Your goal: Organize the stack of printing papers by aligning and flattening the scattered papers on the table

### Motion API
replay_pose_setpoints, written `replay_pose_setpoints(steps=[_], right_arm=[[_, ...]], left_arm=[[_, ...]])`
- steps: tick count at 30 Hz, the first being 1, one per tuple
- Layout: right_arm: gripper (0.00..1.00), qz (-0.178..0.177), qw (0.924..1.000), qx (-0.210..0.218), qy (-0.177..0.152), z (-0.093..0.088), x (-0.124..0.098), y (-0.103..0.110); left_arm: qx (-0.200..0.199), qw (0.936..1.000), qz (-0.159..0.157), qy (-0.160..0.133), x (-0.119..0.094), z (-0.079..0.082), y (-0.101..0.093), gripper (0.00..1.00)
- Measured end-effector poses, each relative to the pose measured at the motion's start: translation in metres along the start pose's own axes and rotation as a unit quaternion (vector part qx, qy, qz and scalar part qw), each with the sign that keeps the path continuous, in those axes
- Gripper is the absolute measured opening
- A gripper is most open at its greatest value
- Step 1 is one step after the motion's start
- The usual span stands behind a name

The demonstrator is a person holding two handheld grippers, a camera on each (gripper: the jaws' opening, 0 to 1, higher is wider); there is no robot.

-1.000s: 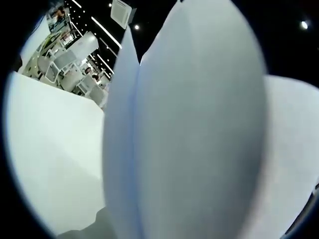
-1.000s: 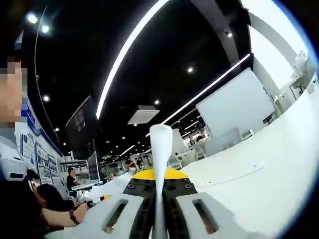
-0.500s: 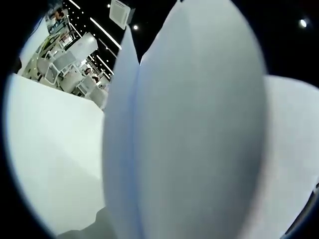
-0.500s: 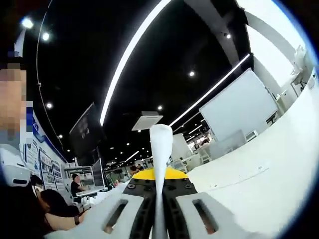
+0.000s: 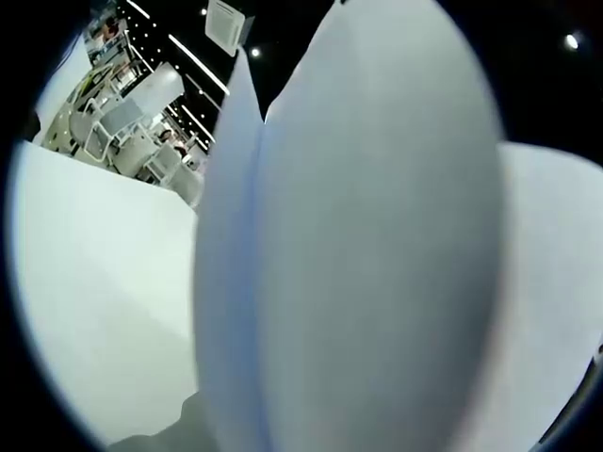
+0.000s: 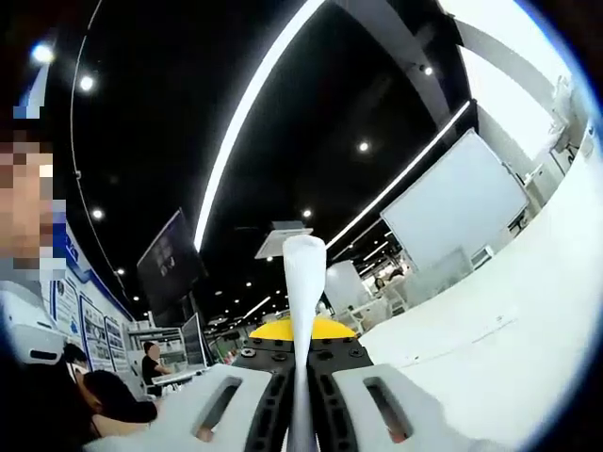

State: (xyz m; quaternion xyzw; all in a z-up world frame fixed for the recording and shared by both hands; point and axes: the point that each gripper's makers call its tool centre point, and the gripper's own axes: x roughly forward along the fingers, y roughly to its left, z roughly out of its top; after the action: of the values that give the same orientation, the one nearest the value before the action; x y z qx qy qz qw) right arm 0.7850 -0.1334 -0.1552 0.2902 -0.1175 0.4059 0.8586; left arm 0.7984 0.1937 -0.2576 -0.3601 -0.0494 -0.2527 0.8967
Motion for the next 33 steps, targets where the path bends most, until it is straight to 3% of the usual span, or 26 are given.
replay_pose_setpoints(steps=[18, 33], right_arm=[[0.00, 0.010, 0.9999, 0.006, -0.012, 0.004, 0.003, 0.008], [0.00, 0.018, 0.9991, 0.024, -0.030, 0.004, 0.011, 0.023]], left_arm=[[0.030, 0.9994, -0.002, 0.014, 0.002, -0.006, -0.004, 0.06], [0.027, 0.9995, -0.003, 0.016, 0.001, -0.005, -0.004, 0.06]])
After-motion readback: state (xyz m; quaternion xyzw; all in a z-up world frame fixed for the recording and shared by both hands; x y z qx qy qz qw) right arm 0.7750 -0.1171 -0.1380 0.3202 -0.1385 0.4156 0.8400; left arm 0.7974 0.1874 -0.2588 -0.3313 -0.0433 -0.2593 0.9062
